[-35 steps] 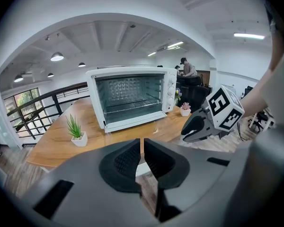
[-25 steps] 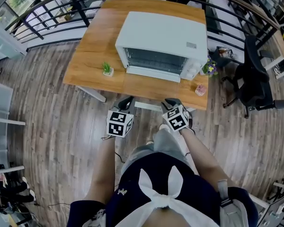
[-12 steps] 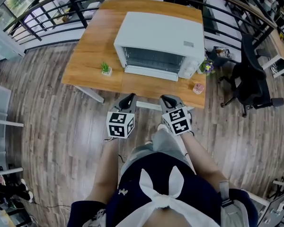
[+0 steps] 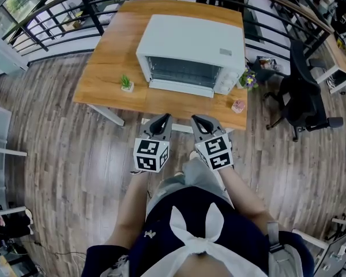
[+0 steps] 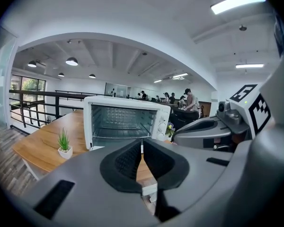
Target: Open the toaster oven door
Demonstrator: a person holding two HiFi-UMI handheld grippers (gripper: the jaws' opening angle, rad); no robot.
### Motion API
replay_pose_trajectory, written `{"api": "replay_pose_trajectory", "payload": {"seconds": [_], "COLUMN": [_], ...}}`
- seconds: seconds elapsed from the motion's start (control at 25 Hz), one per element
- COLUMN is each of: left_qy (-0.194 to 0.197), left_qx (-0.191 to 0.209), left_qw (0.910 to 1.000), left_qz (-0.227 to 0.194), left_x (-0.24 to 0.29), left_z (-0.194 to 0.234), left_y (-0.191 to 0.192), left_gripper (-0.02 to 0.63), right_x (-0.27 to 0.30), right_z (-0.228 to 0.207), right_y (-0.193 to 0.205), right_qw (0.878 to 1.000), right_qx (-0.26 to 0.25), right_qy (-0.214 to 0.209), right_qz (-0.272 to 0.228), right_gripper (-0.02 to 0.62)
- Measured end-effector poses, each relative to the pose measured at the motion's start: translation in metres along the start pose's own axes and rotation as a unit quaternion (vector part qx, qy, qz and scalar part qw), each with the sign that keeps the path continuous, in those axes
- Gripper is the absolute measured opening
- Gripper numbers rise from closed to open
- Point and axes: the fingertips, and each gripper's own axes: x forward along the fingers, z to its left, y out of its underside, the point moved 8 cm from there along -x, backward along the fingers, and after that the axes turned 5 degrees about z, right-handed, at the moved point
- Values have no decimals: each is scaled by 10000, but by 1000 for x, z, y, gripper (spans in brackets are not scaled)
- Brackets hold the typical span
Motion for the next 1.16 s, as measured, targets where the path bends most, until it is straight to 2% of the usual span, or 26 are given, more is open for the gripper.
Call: {"api": "replay_pose_trajectory", "payload": {"seconds": [0.4, 1.16], "left_qy": [77, 204], "left_qx": [18, -66], "left_qw": [10000, 9998], "left_qz": [-49, -5], "left_x": [-7, -3], "left_z": [-13, -23], "left_y": [0, 2], "left_gripper": [32, 31], "right_x": [-16, -23], "right_z": [7, 3], "right_y": [-5, 6], "right_qw": [9997, 9998], "right_qx": [122, 177], "right_qy": [-114, -73], "right_qz": [-165, -19], "right_gripper": [2, 2]}}
